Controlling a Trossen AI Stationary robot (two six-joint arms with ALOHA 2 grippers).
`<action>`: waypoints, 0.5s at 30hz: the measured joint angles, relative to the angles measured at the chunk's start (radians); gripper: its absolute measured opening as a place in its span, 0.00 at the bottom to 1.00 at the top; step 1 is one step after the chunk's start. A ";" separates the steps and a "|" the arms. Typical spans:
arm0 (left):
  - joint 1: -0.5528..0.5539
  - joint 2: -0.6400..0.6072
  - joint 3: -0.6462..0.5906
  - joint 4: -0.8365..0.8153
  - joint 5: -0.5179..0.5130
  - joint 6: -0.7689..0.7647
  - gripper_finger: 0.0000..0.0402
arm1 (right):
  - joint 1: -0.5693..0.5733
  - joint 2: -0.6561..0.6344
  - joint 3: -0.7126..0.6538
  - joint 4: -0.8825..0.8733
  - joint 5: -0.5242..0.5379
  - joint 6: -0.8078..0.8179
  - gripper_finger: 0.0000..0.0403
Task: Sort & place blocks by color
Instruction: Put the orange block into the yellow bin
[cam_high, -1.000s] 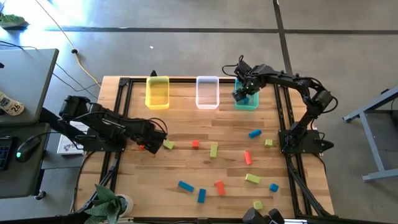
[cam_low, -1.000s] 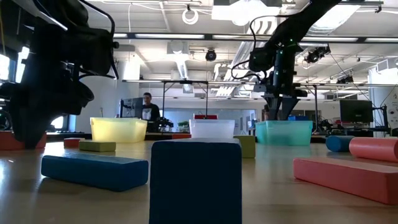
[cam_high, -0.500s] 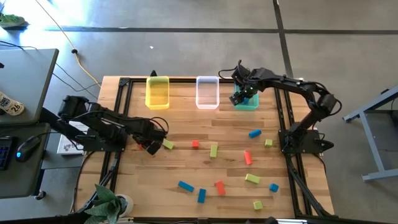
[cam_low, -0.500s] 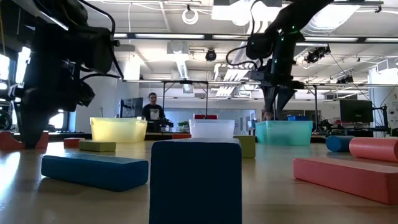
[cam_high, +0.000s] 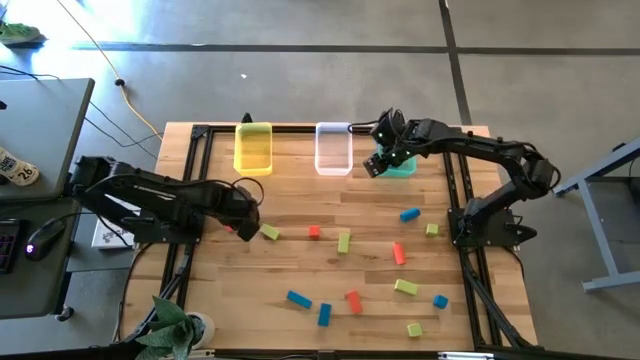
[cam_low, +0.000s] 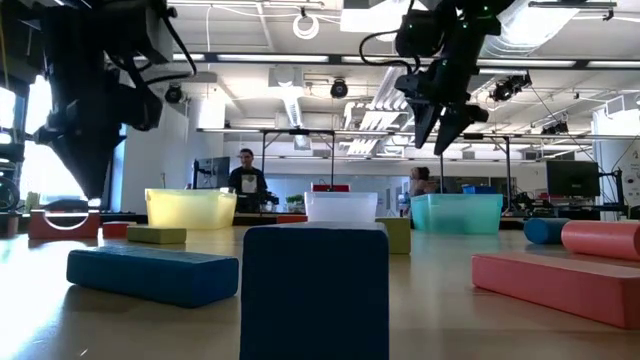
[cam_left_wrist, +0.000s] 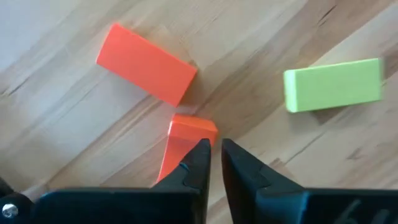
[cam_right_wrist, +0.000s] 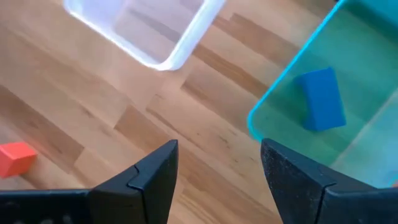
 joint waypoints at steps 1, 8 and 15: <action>0.000 -0.011 0.000 0.000 -0.004 0.000 0.05 | 0.007 0.000 0.000 -0.002 0.000 0.001 0.53; 0.036 -0.043 0.001 -0.007 -0.014 0.067 0.08 | 0.046 -0.001 0.000 0.001 0.013 0.024 0.53; 0.132 -0.043 0.001 -0.049 0.093 0.155 0.25 | 0.056 -0.001 0.000 0.002 0.018 0.043 0.53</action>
